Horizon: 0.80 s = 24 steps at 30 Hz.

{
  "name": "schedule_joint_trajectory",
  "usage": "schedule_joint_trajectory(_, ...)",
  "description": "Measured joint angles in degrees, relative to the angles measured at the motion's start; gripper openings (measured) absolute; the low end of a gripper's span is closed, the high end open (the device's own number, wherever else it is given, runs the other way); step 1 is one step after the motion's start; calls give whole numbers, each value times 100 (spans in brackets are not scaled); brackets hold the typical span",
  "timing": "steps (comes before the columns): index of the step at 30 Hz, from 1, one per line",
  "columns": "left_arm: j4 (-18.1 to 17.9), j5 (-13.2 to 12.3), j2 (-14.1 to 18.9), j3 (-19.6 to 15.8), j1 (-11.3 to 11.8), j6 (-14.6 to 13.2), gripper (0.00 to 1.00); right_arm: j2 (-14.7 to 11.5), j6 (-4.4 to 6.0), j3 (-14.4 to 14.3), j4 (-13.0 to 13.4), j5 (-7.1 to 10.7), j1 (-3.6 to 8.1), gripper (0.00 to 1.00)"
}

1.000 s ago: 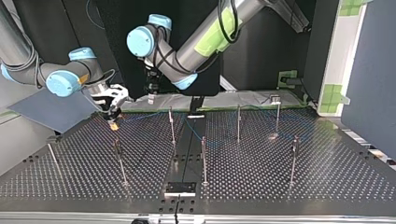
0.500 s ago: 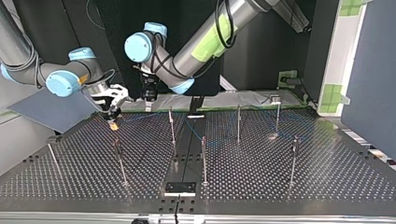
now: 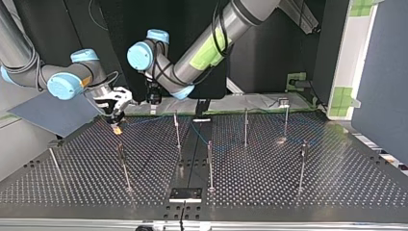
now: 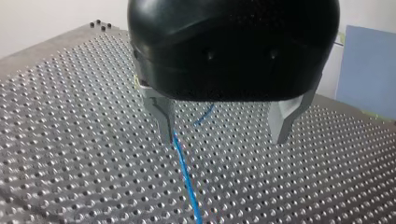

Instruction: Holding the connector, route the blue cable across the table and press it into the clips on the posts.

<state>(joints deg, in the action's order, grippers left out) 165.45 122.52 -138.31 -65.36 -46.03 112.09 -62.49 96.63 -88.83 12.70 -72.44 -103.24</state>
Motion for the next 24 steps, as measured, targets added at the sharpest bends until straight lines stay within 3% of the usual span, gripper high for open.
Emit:
schedule_joint_trajectory(6,-52,165,-191,272,31,8,100,0,-2,-1,4,0,1,0)
schedule_joint_trajectory(15,-201,195,-266,343,49,46,100,2,-10,-1,9,1,1,0)
schedule_joint_trajectory(24,-19,312,-655,718,187,104,100,2,-5,0,14,48,1,0)
